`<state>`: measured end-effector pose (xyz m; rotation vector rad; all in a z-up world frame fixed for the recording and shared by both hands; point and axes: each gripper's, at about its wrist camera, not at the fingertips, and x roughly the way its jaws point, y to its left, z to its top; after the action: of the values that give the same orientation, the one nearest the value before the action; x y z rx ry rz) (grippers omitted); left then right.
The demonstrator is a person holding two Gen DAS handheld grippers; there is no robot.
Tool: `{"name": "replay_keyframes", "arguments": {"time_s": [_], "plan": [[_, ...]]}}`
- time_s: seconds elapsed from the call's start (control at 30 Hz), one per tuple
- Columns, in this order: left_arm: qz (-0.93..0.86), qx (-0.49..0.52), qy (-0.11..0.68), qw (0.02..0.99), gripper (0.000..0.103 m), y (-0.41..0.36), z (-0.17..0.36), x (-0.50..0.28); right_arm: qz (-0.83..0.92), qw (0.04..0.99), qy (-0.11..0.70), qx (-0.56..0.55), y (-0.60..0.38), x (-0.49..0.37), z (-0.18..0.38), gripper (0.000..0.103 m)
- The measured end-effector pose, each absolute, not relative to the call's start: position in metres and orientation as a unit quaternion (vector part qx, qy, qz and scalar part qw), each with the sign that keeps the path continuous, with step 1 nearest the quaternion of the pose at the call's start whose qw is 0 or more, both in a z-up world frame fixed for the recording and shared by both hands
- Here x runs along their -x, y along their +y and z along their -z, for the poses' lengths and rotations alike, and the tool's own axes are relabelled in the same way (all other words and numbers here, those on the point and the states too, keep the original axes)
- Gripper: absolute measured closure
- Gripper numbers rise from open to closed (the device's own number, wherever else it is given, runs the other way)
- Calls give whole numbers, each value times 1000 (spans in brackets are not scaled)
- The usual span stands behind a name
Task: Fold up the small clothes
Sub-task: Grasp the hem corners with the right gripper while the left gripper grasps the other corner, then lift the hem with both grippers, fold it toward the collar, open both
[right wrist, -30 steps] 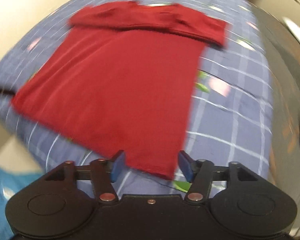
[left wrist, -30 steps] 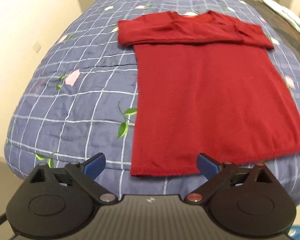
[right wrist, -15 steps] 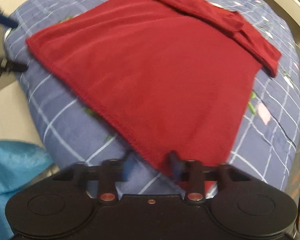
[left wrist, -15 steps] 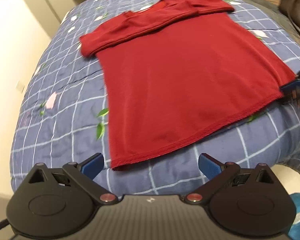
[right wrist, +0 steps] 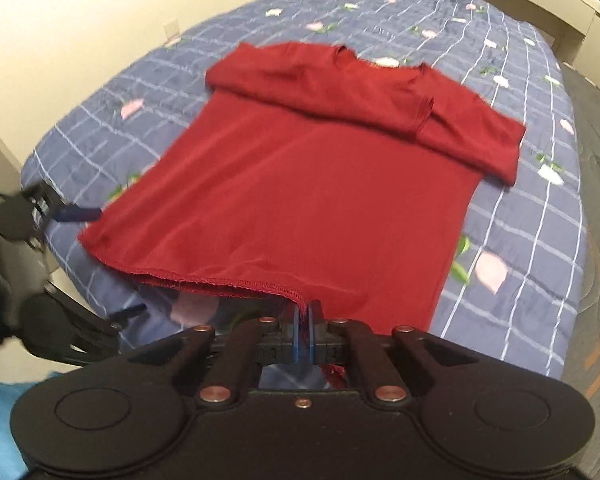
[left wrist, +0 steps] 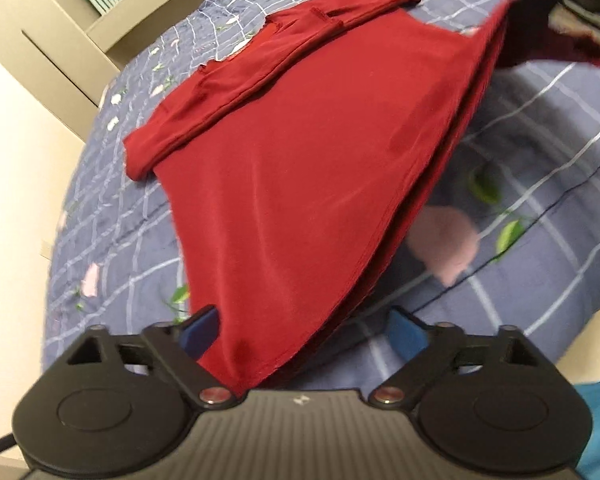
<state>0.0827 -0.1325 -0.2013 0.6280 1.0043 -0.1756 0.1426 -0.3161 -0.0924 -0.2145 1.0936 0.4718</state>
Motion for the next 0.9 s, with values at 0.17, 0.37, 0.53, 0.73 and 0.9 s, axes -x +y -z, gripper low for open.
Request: {"name": "replay_keyframes", "arguments": {"time_s": [0.17, 0.37, 0.53, 0.73, 0.9], "plan": [[82, -340, 440, 827, 62, -115, 192, -81, -234, 823, 504, 117, -317, -146, 82, 100], [165, -360, 402, 826, 100, -99, 166, -76, -257, 807, 506, 166, -315, -133, 90, 100], [210, -367, 388, 819, 101, -99, 147, -74, -297, 778, 512, 211, -309, -116, 95, 101], [248, -384, 374, 807, 101, -101, 139, -52, -304, 772, 504, 238, -310, -99, 88, 101], [246, -359, 391, 811, 101, -95, 136, -45, -308, 767, 508, 245, -313, -88, 86, 101]]}}
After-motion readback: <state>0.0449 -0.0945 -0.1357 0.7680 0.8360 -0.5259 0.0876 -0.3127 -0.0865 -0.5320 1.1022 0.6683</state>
